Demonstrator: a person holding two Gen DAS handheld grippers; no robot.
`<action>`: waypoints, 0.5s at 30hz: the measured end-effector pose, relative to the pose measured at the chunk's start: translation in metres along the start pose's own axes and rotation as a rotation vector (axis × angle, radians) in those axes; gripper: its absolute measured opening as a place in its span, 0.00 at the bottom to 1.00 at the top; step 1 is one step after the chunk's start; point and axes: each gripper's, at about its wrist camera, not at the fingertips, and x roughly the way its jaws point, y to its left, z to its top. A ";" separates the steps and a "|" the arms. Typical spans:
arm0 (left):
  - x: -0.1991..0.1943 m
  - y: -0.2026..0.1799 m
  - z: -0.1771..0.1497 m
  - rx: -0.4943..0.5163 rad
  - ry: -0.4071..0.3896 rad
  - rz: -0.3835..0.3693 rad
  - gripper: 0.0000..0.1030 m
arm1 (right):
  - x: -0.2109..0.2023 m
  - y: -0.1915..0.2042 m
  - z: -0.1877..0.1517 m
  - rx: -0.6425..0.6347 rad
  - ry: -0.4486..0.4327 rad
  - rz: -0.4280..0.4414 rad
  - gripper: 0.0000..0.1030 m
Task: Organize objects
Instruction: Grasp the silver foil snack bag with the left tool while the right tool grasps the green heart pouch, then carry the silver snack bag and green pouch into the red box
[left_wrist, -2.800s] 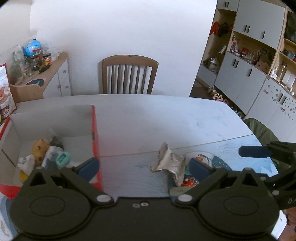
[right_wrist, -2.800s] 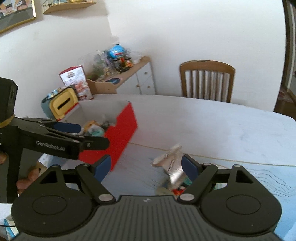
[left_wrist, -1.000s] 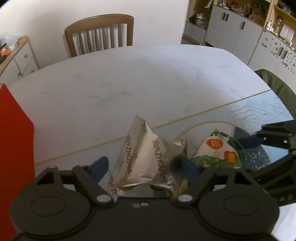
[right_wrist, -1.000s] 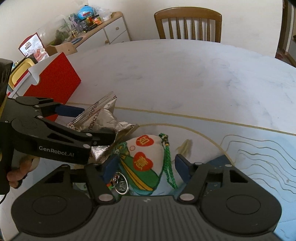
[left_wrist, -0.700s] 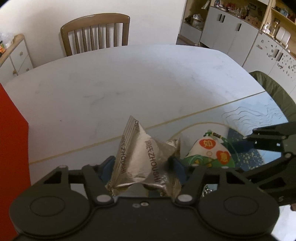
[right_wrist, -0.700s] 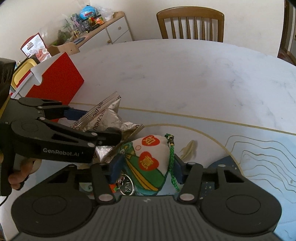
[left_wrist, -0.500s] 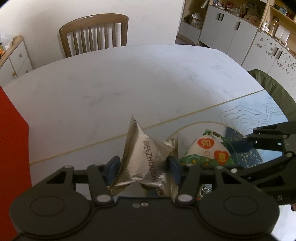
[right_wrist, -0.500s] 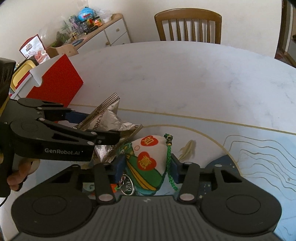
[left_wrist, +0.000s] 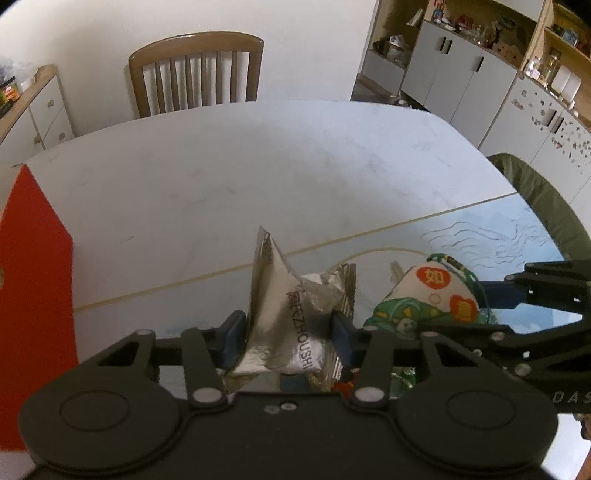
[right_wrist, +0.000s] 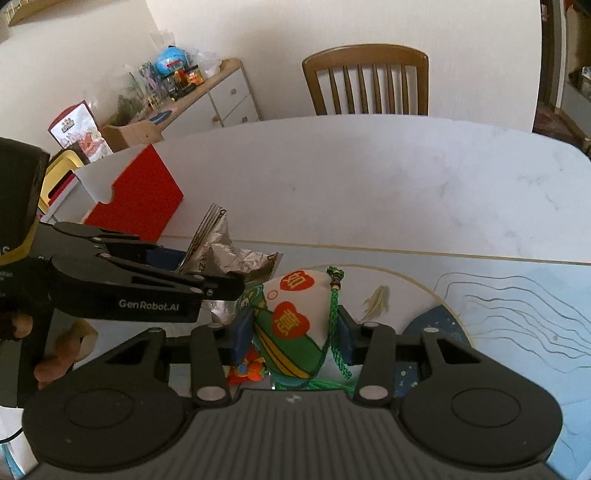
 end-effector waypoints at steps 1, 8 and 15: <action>-0.003 0.000 0.000 -0.001 -0.004 -0.003 0.45 | -0.004 0.001 0.000 -0.001 -0.006 -0.003 0.43; -0.026 0.000 -0.005 -0.016 -0.037 0.000 0.44 | -0.036 0.006 0.001 -0.015 -0.058 -0.026 0.43; -0.054 -0.003 -0.006 -0.013 -0.107 0.001 0.44 | -0.065 0.011 0.001 -0.019 -0.093 -0.037 0.43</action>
